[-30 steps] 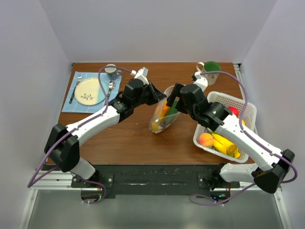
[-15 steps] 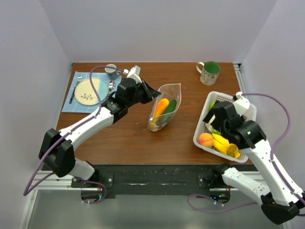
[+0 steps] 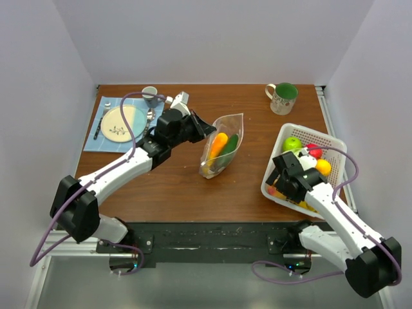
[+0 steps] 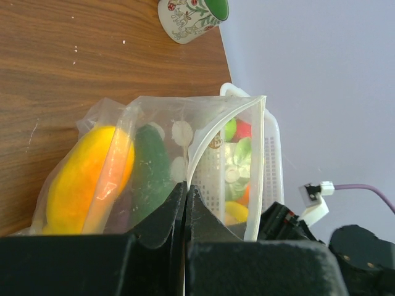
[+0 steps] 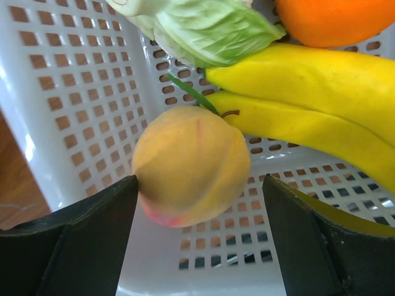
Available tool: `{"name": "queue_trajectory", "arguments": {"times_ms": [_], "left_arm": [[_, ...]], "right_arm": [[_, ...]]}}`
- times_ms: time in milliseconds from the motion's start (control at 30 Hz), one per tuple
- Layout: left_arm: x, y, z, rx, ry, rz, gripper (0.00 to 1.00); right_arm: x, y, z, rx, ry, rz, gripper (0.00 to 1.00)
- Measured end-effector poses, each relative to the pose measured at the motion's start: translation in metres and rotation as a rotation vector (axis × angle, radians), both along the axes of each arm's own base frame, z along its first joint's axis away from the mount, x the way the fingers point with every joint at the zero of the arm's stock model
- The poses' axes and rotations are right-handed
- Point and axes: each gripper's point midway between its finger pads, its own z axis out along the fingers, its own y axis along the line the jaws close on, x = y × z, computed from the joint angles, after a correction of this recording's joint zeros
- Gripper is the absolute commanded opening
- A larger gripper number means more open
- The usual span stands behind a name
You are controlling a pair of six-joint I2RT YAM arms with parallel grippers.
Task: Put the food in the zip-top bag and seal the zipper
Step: Pick up the fake fruit from the bin, then place the fake fruit in the zipper food storage bag.
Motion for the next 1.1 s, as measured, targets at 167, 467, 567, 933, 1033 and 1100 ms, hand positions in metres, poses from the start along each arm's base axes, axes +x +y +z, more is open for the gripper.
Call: {"name": "queue_trajectory", "arguments": {"times_ms": [167,467,567,933,1033,1100], "left_arm": [[0.000,0.000,0.003,-0.006,-0.008,0.000,0.00],[0.000,-0.001,0.004,-0.009,-0.010,-0.003,0.00],[0.000,-0.001,0.004,-0.012,-0.012,-0.008,0.00],[-0.001,-0.002,0.004,-0.013,-0.011,-0.013,0.00],[-0.001,-0.002,0.004,-0.012,-0.009,-0.014,0.00],[-0.001,-0.002,0.004,-0.010,-0.008,-0.013,0.00]], "right_arm": [[0.006,0.000,-0.026,0.041,0.028,-0.041,0.70],[0.013,-0.004,0.002,0.047,-0.018,-0.038,0.22],[0.023,-0.003,0.043,0.064,-0.107,-0.021,0.20],[0.048,0.036,0.153,0.180,-0.310,0.159,0.11],[0.056,0.081,0.177,0.191,-0.326,0.300,0.11],[0.065,0.122,0.199,0.191,-0.352,0.398,0.11]]}}
